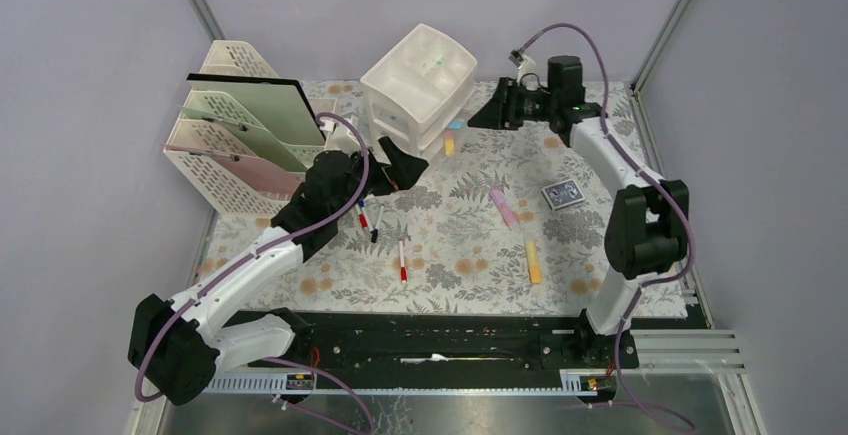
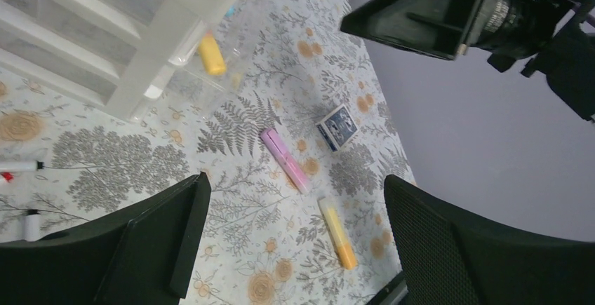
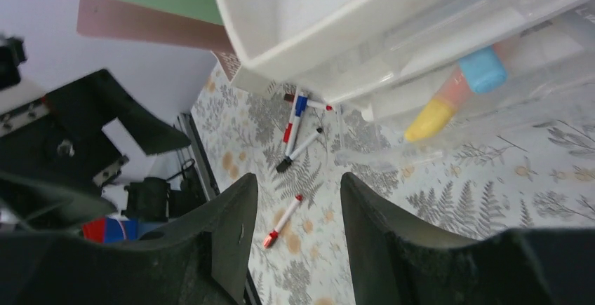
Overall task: Organize the desk
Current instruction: Place the stationery in the drawer.
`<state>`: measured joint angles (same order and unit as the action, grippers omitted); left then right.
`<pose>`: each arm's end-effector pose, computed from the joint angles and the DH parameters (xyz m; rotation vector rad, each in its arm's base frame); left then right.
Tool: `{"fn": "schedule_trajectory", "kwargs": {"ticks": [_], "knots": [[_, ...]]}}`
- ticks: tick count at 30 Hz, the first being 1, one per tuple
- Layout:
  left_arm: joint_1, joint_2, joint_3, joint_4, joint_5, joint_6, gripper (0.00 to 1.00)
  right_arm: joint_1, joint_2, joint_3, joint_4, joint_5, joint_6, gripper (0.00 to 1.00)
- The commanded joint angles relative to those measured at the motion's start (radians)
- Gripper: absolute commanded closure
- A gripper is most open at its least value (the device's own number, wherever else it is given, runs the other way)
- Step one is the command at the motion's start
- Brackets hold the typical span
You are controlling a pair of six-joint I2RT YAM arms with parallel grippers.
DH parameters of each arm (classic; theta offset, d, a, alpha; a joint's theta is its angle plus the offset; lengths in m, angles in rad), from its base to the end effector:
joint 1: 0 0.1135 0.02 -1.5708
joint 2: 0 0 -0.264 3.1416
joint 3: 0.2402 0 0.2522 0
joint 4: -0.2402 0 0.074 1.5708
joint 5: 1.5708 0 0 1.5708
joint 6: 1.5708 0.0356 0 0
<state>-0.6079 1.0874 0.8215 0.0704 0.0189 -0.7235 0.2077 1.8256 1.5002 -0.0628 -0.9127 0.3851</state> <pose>0.2105 -0.1473 0.3195 -0.0937 1.8708 -0.9641 0.4115 0.1155 0.3113 -0.4580 1.9588 1.2717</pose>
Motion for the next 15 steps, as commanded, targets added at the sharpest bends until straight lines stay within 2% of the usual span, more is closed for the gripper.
{"fn": "schedule_trajectory", "kwargs": {"ticks": [1, 8, 15], "knots": [[0.014, -0.019, -0.022, 0.169, 0.102, -0.076, 0.01, -0.096, -0.111, -0.058, -0.25, -0.155, -0.338, 0.46], [0.014, 0.081, 0.024, 0.157, 0.214, -0.131, 0.01, -0.191, -0.265, -0.198, -0.56, -0.038, -0.69, 0.46], [-0.02, 0.229, 0.136, 0.103, 0.301, -0.157, 0.01, -0.197, -0.419, -0.395, -0.585, 0.12, -0.804, 0.44]]}}
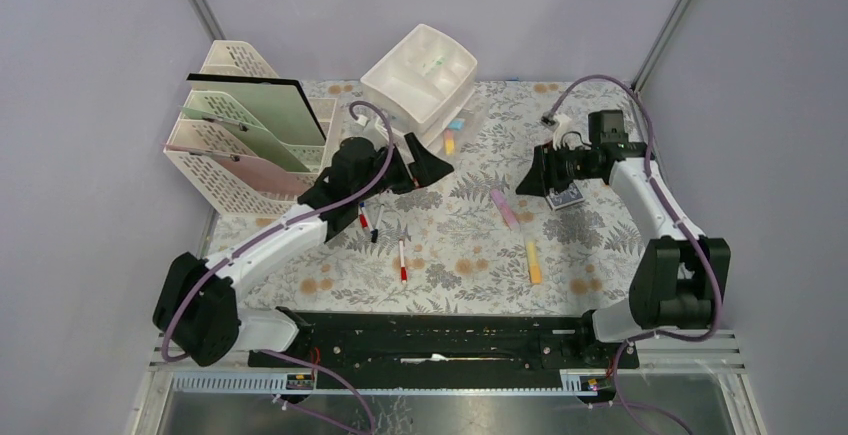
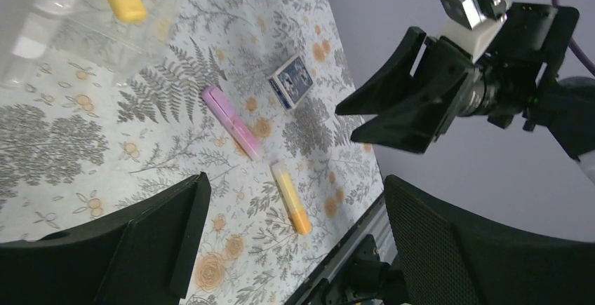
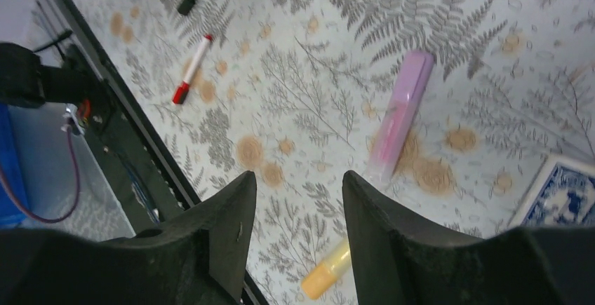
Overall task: Organize the desk
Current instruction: Place the stationery in the drawer.
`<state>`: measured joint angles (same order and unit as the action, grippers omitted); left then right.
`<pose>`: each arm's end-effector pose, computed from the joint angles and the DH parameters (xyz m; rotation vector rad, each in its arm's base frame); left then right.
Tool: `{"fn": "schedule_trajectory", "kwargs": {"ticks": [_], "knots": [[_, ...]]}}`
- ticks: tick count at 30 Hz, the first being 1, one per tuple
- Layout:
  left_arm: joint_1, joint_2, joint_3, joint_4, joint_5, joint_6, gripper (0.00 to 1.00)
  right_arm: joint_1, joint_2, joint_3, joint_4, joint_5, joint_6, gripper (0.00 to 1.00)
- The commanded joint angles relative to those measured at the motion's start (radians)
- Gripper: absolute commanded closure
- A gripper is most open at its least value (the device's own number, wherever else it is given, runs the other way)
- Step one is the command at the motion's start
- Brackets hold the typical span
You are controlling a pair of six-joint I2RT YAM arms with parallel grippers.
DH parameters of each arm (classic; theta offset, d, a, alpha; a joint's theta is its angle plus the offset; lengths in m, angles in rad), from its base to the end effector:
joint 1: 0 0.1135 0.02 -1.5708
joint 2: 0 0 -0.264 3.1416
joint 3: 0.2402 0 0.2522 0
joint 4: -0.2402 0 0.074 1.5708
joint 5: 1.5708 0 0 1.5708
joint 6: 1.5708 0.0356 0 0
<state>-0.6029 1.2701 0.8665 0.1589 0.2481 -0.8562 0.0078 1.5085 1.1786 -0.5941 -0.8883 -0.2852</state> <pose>0.2388 -0.1750 0.2983 -0.0590 1.9959 -1.2193 0.3127 0.0301 0.2774 -0.6767 2.1521 0.9467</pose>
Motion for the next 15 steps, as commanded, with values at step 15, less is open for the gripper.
{"fn": "schedule_trajectory", "kwargs": {"ticks": [15], "knots": [[-0.254, 0.402, 0.402, -0.273, -0.172, -0.027, 0.02, -0.138, -0.187, -0.251, 0.106, 0.222, -0.087, 0.38]]}}
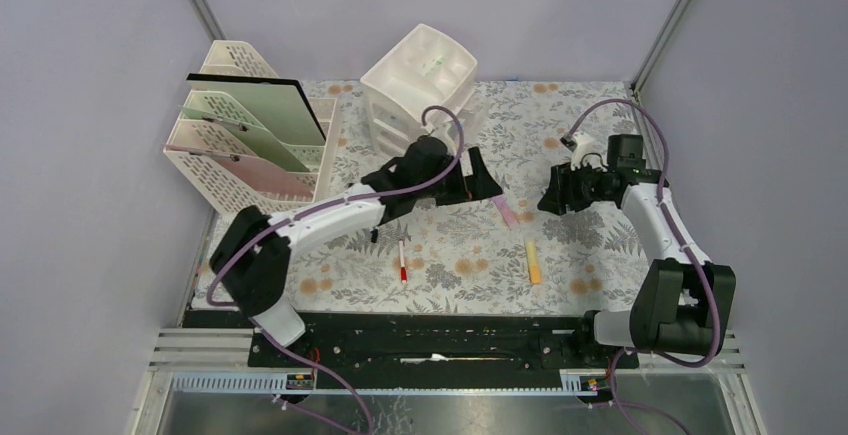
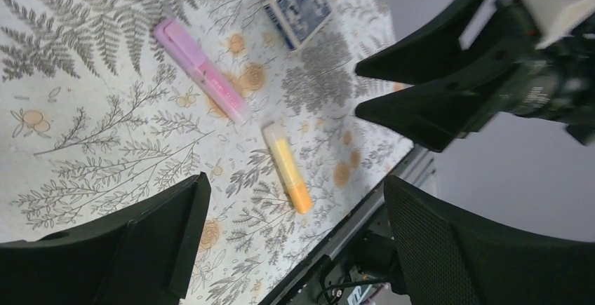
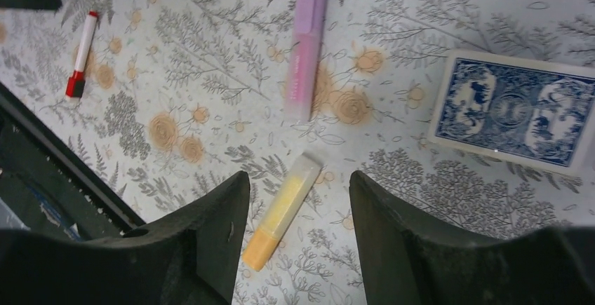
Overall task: Organize the desk
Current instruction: Pick up the stationery from the center of the board.
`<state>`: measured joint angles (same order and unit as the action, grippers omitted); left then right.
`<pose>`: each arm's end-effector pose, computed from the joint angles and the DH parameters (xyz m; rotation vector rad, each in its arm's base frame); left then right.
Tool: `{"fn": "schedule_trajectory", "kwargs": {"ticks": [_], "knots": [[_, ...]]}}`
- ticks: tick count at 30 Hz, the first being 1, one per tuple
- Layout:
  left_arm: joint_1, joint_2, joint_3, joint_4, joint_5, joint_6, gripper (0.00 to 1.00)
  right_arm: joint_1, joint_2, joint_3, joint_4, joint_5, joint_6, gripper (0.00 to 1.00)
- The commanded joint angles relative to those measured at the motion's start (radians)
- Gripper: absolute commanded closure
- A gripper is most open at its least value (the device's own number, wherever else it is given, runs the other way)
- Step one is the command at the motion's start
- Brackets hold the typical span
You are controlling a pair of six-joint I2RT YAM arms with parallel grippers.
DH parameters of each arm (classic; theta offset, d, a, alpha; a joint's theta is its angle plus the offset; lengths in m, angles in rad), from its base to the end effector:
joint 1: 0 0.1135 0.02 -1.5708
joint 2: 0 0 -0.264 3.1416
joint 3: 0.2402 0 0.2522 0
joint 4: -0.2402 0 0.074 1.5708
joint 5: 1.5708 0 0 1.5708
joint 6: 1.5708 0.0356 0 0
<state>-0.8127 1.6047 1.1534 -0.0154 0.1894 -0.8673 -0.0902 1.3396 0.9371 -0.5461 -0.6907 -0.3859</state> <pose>0.2515 -0.2754 0.2755 0.0706 2.2658 -1.1814 0.2685 -0.0015 0.2473 -0.6056 2.2491 0.6335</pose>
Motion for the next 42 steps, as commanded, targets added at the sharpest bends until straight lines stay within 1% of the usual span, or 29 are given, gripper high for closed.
{"fn": "schedule_trajectory", "kwargs": {"ticks": [1, 5, 8, 11, 15, 18, 22, 26, 29, 33, 36, 42], "knots": [[-0.058, 0.094, 0.145, -0.13, -0.139, -0.016, 0.02, -0.047, -0.015, -0.014, 0.063, 0.021, 0.017, 0.38], [-0.12, 0.226, 0.312, -0.296, -0.285, -0.012, 0.01, -0.072, -0.016, -0.03, 0.081, 0.005, 0.035, 0.38], [-0.15, 0.302, 0.435, -0.411, -0.352, -0.006, 0.01, -0.072, -0.023, -0.045, 0.095, -0.033, 0.045, 0.38], [-0.16, 0.334, 0.482, -0.442, -0.372, 0.03, 0.01, -0.072, -0.029, -0.065, 0.117, -0.095, 0.06, 0.38], [-0.16, 0.312, 0.485, -0.432, -0.353, 0.127, 0.01, -0.071, -0.008, -0.07, 0.139, -0.13, 0.084, 0.38], [-0.16, 0.259, 0.446, -0.389, -0.335, 0.205, 0.01, -0.058, 0.023, -0.053, 0.138, -0.135, 0.099, 0.39], [-0.157, 0.157, 0.356, -0.319, -0.341, 0.273, 0.01, -0.003, 0.063, -0.016, 0.121, -0.09, 0.096, 0.39], [-0.146, 0.039, 0.265, -0.289, -0.374, 0.298, 0.01, 0.079, 0.102, 0.03, 0.09, 0.004, 0.07, 0.38], [-0.139, -0.05, 0.183, -0.292, -0.42, 0.313, 0.01, 0.167, 0.141, 0.066, 0.072, 0.103, 0.06, 0.38], [-0.124, -0.184, 0.069, -0.297, -0.498, 0.307, 0.01, 0.279, 0.208, 0.109, 0.067, 0.252, 0.065, 0.38], [-0.108, -0.271, -0.005, -0.311, -0.553, 0.285, 0.01, 0.332, 0.269, 0.145, 0.069, 0.335, 0.092, 0.39], [-0.087, -0.401, -0.108, -0.328, -0.619, 0.244, 0.01, 0.398, 0.385, 0.204, 0.062, 0.43, 0.116, 0.42]]}}
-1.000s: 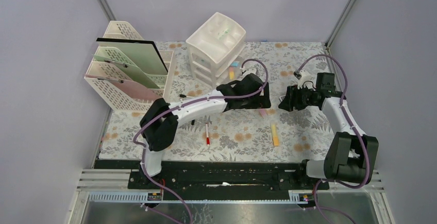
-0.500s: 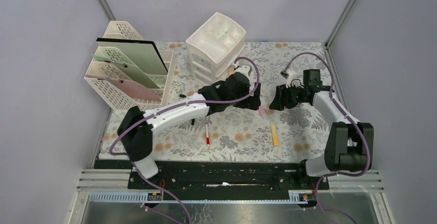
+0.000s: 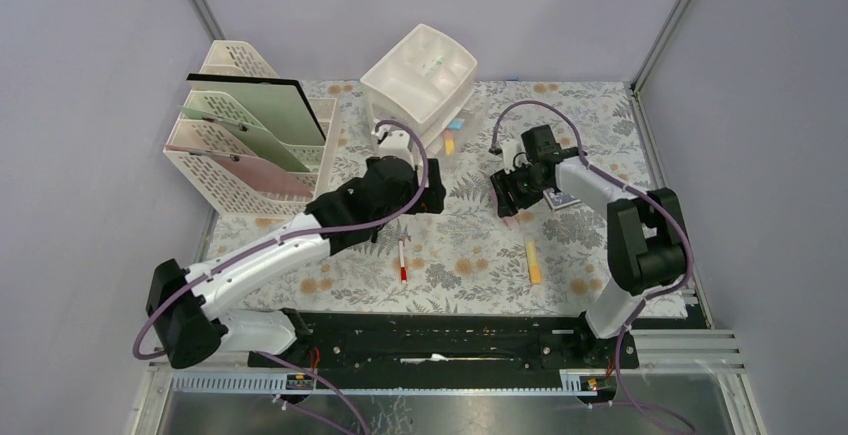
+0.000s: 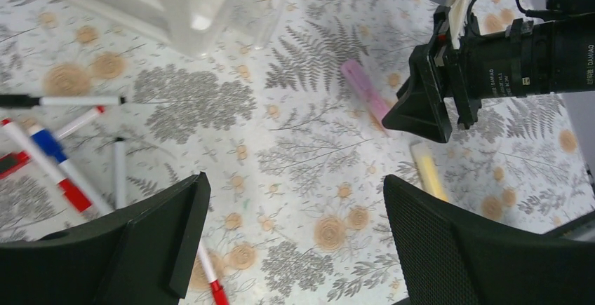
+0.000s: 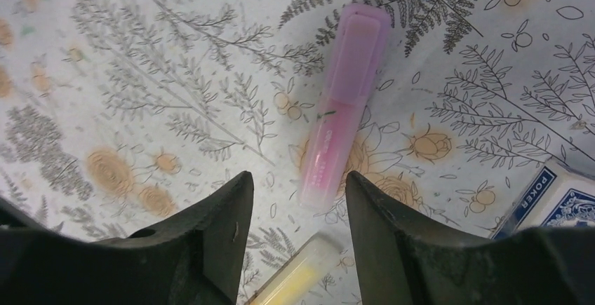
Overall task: Organize the desk
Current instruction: Pick up the stationery from the center of the board.
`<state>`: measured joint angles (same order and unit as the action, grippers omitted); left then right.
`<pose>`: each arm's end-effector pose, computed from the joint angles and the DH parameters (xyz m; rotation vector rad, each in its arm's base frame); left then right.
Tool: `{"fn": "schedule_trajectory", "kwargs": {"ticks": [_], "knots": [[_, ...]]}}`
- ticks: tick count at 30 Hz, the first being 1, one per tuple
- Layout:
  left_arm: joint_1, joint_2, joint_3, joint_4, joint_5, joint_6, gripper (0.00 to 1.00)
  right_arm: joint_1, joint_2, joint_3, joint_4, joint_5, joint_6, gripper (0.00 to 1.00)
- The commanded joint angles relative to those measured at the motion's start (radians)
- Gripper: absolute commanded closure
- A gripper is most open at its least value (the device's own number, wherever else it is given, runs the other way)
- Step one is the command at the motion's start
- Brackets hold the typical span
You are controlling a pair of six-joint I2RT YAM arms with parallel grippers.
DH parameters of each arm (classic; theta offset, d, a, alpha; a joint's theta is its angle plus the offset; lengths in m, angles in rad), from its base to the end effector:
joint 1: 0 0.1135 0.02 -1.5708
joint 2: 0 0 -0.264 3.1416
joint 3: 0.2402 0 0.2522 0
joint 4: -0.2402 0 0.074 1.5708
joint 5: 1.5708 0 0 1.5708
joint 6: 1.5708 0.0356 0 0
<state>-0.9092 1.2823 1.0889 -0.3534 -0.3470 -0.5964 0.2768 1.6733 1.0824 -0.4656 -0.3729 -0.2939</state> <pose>0.1869 -0.2203 0.3225 0.1239 2.1250 -0.5430 0.3202 0.1045 0.1962 -0.8509 2.4449 0.4819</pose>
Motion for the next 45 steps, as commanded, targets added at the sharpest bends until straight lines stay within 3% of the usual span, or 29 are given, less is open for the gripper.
{"fn": "schedule_trajectory", "kwargs": {"ticks": [1, 6, 12, 26, 34, 41, 45], "knots": [[0.011, -0.093, -0.055, 0.01, -0.09, -0.032, 0.01, 0.04, 0.069, 0.065, -0.022, 0.127, 0.025, 0.43], [0.015, -0.133, -0.086, -0.004, -0.129, -0.044, 0.01, 0.067, 0.127, 0.092, -0.027, 0.199, 0.032, 0.48], [0.022, -0.143, -0.095, -0.004, -0.143, -0.042, 0.01, 0.077, 0.168, 0.114, -0.037, 0.238, 0.027, 0.61], [0.046, -0.116, -0.088, 0.032, -0.14, -0.013, 0.01, 0.08, 0.183, 0.093, -0.03, 0.331, -0.005, 0.62], [0.062, -0.122, -0.089, 0.038, -0.134, -0.002, 0.01, 0.077, 0.153, 0.097, -0.035, 0.305, -0.023, 0.91], [0.071, -0.145, -0.102, 0.044, -0.136, 0.001, 0.01, 0.041, 0.061, 0.143, -0.104, 0.181, -0.076, 1.0], [0.077, -0.152, -0.107, 0.049, -0.138, 0.006, 0.01, 0.009, 0.029, 0.212, -0.167, 0.059, -0.092, 1.0]]}}
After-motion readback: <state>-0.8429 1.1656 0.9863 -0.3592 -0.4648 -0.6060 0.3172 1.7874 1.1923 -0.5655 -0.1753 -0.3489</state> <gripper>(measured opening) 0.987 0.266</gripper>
